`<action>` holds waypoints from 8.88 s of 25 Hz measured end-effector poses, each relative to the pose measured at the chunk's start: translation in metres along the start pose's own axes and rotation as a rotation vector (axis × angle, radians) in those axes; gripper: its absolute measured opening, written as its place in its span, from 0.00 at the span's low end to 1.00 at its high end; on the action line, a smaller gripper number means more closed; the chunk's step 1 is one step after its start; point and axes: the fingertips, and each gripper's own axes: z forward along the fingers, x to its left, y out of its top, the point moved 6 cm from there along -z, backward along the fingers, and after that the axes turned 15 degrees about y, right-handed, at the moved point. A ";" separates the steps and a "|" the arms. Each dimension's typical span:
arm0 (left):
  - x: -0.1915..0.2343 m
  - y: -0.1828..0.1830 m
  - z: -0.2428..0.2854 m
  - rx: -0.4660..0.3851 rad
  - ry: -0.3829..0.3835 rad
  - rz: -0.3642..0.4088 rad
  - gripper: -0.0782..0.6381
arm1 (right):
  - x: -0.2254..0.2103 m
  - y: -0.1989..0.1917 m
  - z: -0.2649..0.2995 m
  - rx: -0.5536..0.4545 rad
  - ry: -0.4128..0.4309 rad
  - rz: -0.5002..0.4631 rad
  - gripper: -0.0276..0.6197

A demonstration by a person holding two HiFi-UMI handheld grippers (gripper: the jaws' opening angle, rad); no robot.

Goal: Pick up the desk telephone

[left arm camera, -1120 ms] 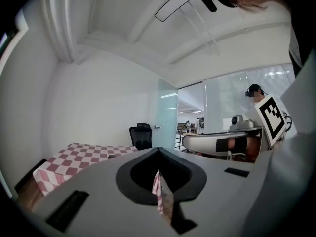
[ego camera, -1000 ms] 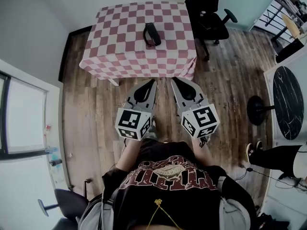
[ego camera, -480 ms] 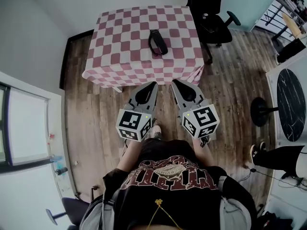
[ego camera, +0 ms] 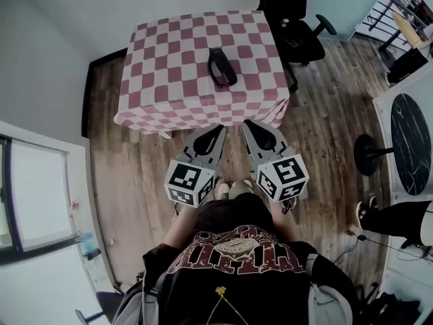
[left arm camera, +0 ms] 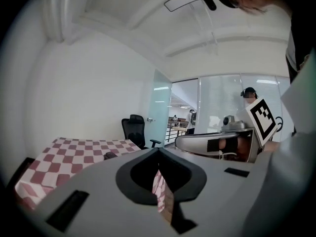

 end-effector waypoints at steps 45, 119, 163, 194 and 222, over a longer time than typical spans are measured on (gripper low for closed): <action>0.034 0.036 0.186 0.057 0.149 -0.039 0.11 | -0.175 0.033 0.091 0.082 0.175 -0.007 0.07; 0.209 -0.034 0.332 0.421 -0.096 -0.087 0.11 | -0.272 -0.071 0.282 0.489 -0.060 0.148 0.21; 0.232 -0.065 0.321 0.458 -0.016 -0.176 0.11 | -0.295 -0.158 0.328 0.746 -0.130 0.233 0.50; 0.227 -0.060 0.326 0.405 0.018 -0.063 0.11 | -0.303 -0.146 0.296 0.731 -0.051 0.269 0.49; 0.220 -0.073 0.333 0.424 -0.017 -0.064 0.11 | -0.276 -0.058 0.280 0.633 0.014 0.238 0.49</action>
